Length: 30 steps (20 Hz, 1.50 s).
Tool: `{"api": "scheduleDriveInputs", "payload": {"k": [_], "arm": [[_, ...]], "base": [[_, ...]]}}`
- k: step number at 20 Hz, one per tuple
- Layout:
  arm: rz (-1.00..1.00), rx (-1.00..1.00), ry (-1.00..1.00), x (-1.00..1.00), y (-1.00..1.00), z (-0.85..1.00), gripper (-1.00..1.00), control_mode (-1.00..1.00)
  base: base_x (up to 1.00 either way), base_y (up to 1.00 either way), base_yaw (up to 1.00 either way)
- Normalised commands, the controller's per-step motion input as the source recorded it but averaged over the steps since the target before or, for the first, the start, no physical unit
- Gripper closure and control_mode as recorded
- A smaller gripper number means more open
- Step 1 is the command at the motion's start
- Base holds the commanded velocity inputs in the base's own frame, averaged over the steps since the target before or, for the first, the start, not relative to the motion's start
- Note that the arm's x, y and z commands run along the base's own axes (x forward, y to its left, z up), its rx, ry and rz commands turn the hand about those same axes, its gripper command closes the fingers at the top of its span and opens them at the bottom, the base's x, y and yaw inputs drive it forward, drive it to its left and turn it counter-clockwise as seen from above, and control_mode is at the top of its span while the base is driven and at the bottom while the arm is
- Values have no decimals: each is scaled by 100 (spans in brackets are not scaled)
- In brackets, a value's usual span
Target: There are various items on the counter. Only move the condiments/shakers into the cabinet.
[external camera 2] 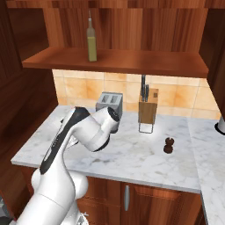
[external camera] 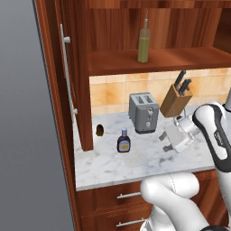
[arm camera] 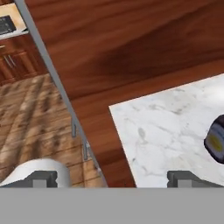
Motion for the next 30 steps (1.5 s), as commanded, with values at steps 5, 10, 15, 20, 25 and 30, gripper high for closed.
{"api": "scheduleDriveInputs", "payload": {"k": [5,10,15,20,25,30], "arm": [[12,10,-8,16,8,0,-100,-100],[5,27,-5,38,10,0,-100,-100],[2,22,0,34,5,-1,-100,-100],[0,12,0,22,21,-8,-100,-100],[0,-5,0,13,24,-20,-100,-100],[0,-8,0,13,19,-17,-100,-100]], "base": [[0,0,0],[0,0,0],[0,0,0],[0,0,0],[0,0,0],[0,0,0]]}}
